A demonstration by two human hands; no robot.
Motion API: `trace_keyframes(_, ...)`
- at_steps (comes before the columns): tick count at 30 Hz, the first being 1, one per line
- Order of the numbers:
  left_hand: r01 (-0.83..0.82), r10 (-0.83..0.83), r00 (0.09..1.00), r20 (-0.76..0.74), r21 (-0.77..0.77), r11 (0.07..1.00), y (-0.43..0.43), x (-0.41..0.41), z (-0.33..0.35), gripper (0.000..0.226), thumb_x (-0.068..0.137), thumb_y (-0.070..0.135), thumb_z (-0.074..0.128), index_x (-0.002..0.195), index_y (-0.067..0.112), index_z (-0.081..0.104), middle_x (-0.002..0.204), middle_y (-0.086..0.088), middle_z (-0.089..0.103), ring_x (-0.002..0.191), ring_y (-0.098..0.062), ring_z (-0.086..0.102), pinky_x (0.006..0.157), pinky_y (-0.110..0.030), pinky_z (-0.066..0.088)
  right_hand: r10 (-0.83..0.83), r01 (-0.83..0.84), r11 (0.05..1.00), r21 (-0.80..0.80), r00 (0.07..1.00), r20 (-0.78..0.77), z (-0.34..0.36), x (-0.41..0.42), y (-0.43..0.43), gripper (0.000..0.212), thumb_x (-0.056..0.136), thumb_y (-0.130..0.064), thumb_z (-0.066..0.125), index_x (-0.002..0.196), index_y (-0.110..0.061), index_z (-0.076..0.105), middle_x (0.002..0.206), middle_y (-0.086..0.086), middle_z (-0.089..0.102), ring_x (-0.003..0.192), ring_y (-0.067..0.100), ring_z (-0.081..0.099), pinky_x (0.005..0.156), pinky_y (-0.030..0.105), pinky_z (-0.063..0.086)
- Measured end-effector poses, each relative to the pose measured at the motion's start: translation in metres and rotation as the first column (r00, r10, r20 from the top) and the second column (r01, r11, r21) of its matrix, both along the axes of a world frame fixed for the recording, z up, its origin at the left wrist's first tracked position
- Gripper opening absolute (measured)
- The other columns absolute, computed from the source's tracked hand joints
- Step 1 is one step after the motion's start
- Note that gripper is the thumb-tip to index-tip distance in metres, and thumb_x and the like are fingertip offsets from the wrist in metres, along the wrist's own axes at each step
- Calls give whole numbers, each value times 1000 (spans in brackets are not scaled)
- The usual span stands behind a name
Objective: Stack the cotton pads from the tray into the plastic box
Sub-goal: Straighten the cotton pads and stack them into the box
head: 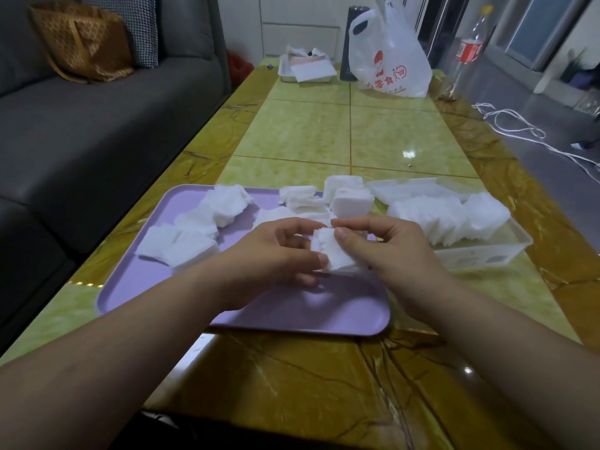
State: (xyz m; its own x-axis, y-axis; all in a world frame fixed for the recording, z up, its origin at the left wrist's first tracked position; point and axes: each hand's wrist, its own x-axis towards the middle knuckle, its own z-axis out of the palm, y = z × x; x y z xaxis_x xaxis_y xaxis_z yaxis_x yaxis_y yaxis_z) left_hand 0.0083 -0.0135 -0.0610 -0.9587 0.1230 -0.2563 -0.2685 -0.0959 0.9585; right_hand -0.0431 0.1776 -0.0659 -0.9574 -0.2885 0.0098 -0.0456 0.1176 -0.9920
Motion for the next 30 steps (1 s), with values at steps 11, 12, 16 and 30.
trace_keyframes(11, -83, 82, 996, -25, -27, 996, 4, -2, -3, 21, 94, 0, 68, 110, 13, 67, 97, -19, 73, 82, -34, 73, 73, -38, 60, -66, 66, 998, 22, 998, -17, -4, -4, 1, 13, 79, -26, 84, 92, -25, 82, 91, 6, 80, 88, 29, 76, 87, 55, 61)
trace_keyframes(12, -84, 84, 996, -11, -15, 996, 5, -3, -2, 17, 94, 4, 68, 109, 12, 68, 97, -17, 73, 81, -34, 73, 72, -37, 60, -65, 66, 997, 28, 998, -26, -4, -5, 1, 12, 79, -25, 84, 90, -24, 82, 92, 6, 80, 87, 31, 75, 84, 55, 61)
trace_keyframes(16, -134, 133, 990, 43, 7, 991, 7, -5, -1, 10, 96, 21, 69, 98, 12, 74, 90, -15, 68, 70, -28, 65, 64, -36, 61, 6, -3, 999, 54, 998, -64, -3, -4, 0, 6, 85, -15, 81, 88, -20, 81, 85, 10, 78, 72, 17, 68, 72, 39, 57)
trace_keyframes(30, -155, 147, 981, 125, 56, 986, 4, -9, -5, 30, 79, 15, 70, 107, 9, 70, 95, -19, 62, 81, -29, 60, 69, -34, 58, 17, -16, 1000, 26, 999, -34, -4, -1, -2, 2, 88, -18, 75, 86, -20, 76, 92, 4, 77, 83, 20, 69, 84, 58, 60)
